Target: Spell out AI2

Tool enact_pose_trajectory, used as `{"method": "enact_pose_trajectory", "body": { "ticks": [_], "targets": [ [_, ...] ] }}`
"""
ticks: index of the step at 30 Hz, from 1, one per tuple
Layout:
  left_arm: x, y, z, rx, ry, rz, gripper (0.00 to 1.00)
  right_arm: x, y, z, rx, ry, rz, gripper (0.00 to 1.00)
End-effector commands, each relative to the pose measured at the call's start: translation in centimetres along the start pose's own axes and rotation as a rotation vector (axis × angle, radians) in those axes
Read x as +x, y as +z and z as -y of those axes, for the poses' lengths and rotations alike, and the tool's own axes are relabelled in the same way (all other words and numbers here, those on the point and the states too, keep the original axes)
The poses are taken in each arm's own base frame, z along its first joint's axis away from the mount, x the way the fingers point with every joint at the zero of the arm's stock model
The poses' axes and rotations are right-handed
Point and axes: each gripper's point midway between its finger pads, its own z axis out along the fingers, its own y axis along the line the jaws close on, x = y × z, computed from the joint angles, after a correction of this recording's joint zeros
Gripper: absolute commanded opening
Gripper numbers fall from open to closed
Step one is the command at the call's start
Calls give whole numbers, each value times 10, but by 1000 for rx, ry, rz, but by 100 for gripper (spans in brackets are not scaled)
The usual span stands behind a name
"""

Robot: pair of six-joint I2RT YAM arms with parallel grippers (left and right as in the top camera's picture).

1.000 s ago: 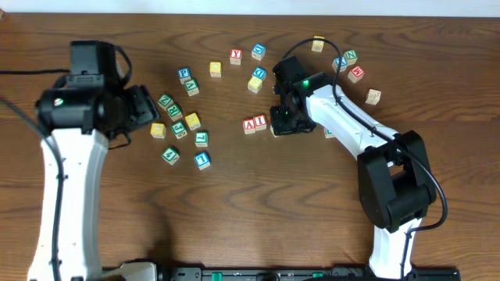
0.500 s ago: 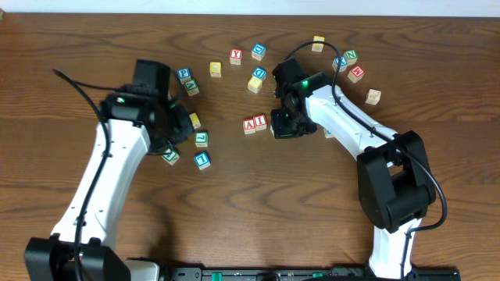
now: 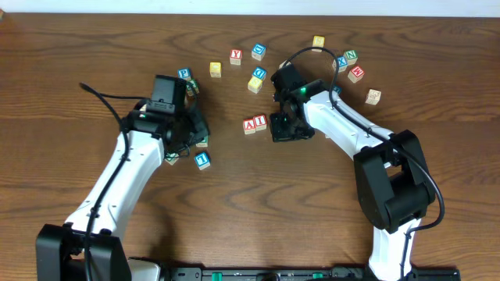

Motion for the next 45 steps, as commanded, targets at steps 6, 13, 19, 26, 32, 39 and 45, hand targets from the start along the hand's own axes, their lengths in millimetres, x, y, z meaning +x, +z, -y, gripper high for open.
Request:
{"method": "enact_pose_trajectory", "body": {
  "ticks": [6, 13, 19, 26, 32, 39, 45],
  "targets": [
    [-1, 17, 6, 30, -31, -20, 7, -8, 3, -6, -4, 1, 41, 1],
    [-1, 42, 9, 55, -41, -55, 7, -14, 4, -13, -17, -16, 69, 1],
    [-3, 45, 10, 57, -40, -51, 8, -13, 13, -24, -23, -39, 72, 1],
    [-3, 45, 10, 56, -39, -51, 7, -19, 13, -26, -33, -42, 98, 1],
    [-3, 45, 9, 54, -33, -48, 8, -27, 9, -29, -45, -70, 123, 1],
    [-11, 44, 1, 36, 4, -27, 7, -41, -18, -32, -58, -80, 149, 1],
    [-9, 44, 3, 37, 16, -29, 7, -57, -38, -26, -34, -55, 206, 1]
  ]
}}
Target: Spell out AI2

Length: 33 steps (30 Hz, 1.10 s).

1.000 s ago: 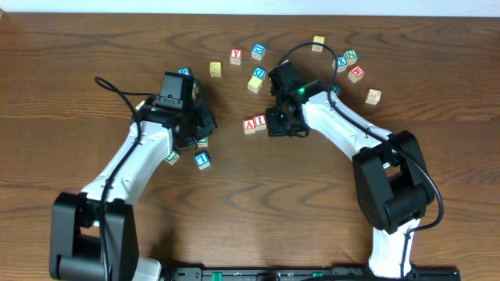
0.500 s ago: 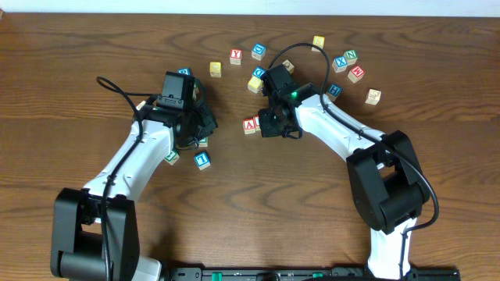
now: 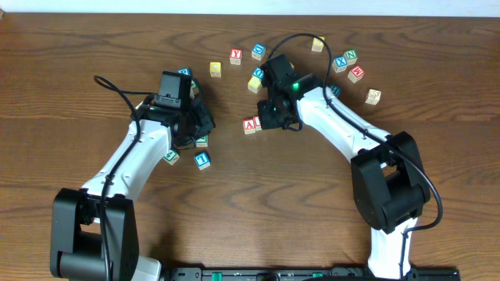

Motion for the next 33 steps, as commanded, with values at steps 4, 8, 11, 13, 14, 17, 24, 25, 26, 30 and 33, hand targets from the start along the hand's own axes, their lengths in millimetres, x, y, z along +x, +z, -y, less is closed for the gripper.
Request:
{"method": "enact_pose_trajectory", "body": {
  "ticks": [4, 8, 11, 13, 14, 17, 24, 25, 26, 30, 33],
  "targets": [
    [1, 6, -4, -10, 15, -4, 7, -12, -15, 31, 110, 103, 48, 1],
    [2, 17, -7, -17, -33, -21, 8, -8, -10, 41, 128, 166, 43, 1],
    [6, 26, -4, 13, -39, -55, 7, -2, -3, 46, 146, 189, 36, 1],
    [10, 32, -3, 15, -55, -73, 7, 0, 1, 47, 147, 190, 34, 1],
    [12, 34, -3, 15, -57, -80, 7, 1, 3, 48, 148, 192, 32, 1],
    [13, 38, -1, 17, -48, -84, 8, 1, 8, 48, 149, 194, 28, 1],
    [15, 42, 8, 34, -32, -76, 8, 5, 23, 51, 156, 216, 11, 1],
    [14, 42, 8, 35, -35, -75, 7, 4, 24, 51, 155, 215, 14, 1],
    [14, 42, 8, 35, -40, -74, 7, 3, 25, 51, 154, 215, 17, 1],
    [14, 42, 9, 36, -46, -73, 7, -1, 27, 49, 139, 213, 31, 1],
    [14, 42, 9, 37, -46, -73, 7, -1, 29, 44, 113, 202, 26, 1]
  ]
}}
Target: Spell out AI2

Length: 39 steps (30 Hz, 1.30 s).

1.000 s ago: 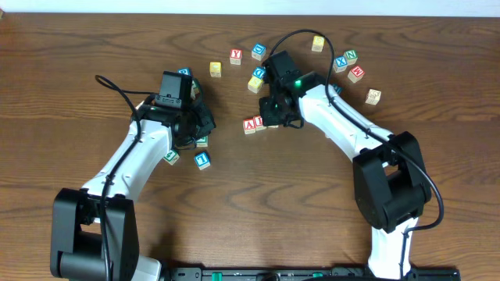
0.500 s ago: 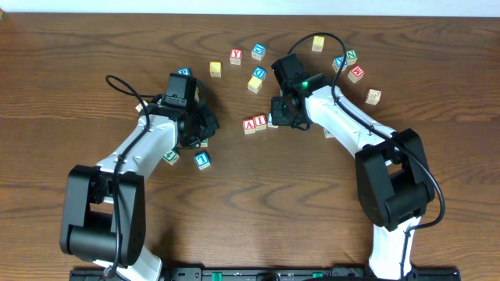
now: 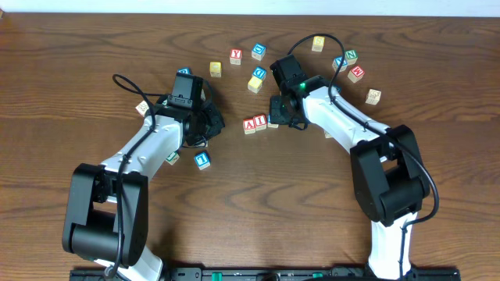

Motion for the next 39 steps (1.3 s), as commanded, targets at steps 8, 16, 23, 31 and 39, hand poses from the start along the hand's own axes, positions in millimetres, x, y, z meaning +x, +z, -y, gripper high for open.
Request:
{"method": "enact_pose_trajectory", "body": {
  "ticks": [8, 16, 23, 31, 39],
  "targets": [
    [13, 15, 2, -5, -7, -37, 7, 5, 8, -10, -41, -31, -17, 1],
    [15, 26, 4, -2, -18, -42, 7, 6, 8, -12, -44, -44, -15, 1],
    [21, 32, 14, 15, 15, -44, 8, 6, 8, -12, -43, -43, -17, 1],
    [33, 43, 30, 37, 66, -54, 8, 7, 8, -12, -45, -44, -22, 1],
    [31, 44, 35, 55, 70, -39, 7, 10, 8, -16, -64, -53, -33, 1]
  ]
}}
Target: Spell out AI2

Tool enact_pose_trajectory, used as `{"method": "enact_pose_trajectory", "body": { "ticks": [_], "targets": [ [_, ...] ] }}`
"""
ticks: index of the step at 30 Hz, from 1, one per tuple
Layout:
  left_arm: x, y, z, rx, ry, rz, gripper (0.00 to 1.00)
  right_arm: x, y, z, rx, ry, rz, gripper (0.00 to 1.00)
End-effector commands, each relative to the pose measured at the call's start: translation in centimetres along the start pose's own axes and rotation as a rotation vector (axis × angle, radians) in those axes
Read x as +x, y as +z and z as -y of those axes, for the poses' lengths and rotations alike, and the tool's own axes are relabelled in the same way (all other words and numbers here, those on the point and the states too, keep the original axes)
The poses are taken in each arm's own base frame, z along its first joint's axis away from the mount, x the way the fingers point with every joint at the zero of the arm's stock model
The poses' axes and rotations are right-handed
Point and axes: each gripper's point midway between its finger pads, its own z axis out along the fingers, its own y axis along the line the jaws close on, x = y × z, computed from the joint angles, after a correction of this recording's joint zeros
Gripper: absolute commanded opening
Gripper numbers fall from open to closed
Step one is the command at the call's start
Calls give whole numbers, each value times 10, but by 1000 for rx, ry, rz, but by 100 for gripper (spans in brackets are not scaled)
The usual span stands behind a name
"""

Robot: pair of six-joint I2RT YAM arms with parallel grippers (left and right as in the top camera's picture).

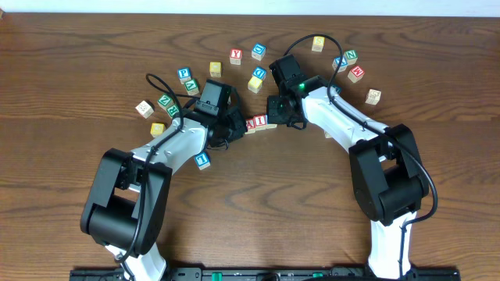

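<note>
A red-lettered A block (251, 125) and an I block (261, 122) sit side by side at the table's middle. A pale third block (272, 119) touches the I's right side; its face is too small to read. My left gripper (236, 129) is just left of the A, its fingers dark and hard to read. Just above the third block is my right gripper (277, 109), whose jaws cannot be made out.
Loose blocks ring the back: red Y (235, 56), blue C (258, 51), yellow D (255, 80), green N (351, 56), tan block (373, 96). To the left lie blue P (185, 75), a green block (166, 101) and a yellow block (158, 129). A blue block (202, 160) lies nearer the front.
My left gripper has moved right, from the cluster of blocks at the left to just beside the A. Blocks that arm had covered now show. The right gripper has barely moved.
A and I stood together while my right gripper was to their right and my left over the left cluster. Then the right gripper covered the I's right side. Then a third block showed there, and the left gripper has come across to the A.
</note>
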Motion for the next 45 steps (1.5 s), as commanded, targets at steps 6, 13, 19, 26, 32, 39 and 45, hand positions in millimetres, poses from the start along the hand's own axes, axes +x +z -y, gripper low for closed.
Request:
{"method": "enact_pose_trajectory", "body": {
  "ticks": [6, 13, 19, 26, 32, 39, 45],
  "targets": [
    [0, 5, -1, 10, -11, 3, 7, 14, 8, -8, -7, -48, -33, 1],
    [0, 5, -1, 10, -10, 2, 7, 14, 8, -8, -8, -48, -33, 1],
    [-1, 5, 0, 12, -9, 6, 7, 14, 8, -8, -7, -48, -33, 1],
    [-3, 5, -3, -3, 2, 19, 7, 13, 8, -7, -5, -47, -32, 1],
    [-4, 5, -4, -6, 9, 21, 8, 11, 8, -4, -1, -39, -30, 1],
    [-7, 4, -9, -24, 14, 31, 7, 6, 8, 4, 8, -23, -19, 2],
    [-9, 4, -11, -36, 14, 41, 7, -3, 7, 9, 7, -10, 7, 3]
  ]
}}
